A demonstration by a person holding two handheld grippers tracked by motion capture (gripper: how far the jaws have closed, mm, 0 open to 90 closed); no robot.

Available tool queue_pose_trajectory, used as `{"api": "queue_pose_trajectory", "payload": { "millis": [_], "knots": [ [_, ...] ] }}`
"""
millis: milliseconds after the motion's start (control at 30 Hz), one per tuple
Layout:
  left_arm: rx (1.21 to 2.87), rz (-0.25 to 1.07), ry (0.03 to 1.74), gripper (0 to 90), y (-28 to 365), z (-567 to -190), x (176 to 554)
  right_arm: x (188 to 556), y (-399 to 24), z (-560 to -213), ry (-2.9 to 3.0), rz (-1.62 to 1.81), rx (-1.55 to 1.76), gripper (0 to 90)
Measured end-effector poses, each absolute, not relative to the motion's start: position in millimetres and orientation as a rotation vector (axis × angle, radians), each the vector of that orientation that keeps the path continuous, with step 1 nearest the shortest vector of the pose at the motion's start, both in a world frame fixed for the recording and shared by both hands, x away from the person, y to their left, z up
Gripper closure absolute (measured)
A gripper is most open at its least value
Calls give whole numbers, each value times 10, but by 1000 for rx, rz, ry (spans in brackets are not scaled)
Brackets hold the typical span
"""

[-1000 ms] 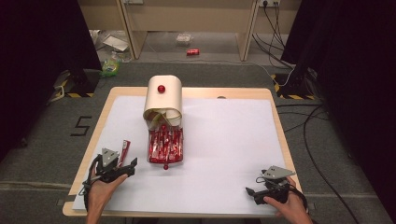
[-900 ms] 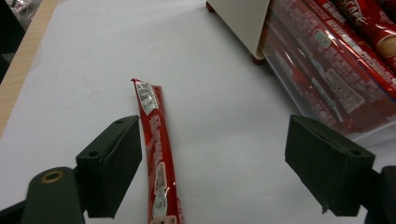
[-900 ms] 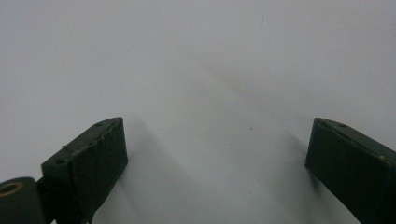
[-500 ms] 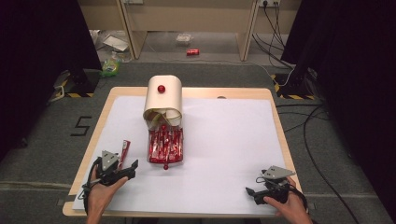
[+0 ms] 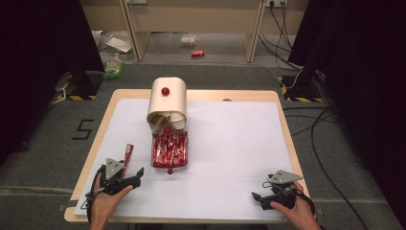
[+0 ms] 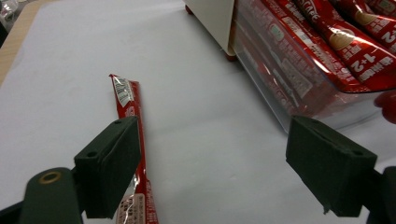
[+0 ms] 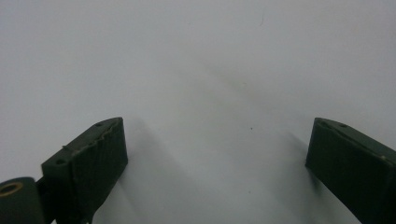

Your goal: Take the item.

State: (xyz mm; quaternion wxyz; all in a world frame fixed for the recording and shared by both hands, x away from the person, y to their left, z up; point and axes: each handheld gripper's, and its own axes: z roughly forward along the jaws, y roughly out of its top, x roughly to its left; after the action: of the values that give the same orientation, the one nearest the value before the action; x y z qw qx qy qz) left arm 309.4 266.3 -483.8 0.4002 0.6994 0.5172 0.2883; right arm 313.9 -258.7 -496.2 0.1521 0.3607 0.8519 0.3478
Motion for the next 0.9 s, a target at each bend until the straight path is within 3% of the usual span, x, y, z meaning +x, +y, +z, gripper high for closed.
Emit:
{"api": "queue_pose_trajectory", "payload": {
  "millis": [900],
  "knots": [
    [1807,716,1231,172,2429,-4886,2930,3139,-2587,-4963,2444,997,1034,56]
  ]
}}
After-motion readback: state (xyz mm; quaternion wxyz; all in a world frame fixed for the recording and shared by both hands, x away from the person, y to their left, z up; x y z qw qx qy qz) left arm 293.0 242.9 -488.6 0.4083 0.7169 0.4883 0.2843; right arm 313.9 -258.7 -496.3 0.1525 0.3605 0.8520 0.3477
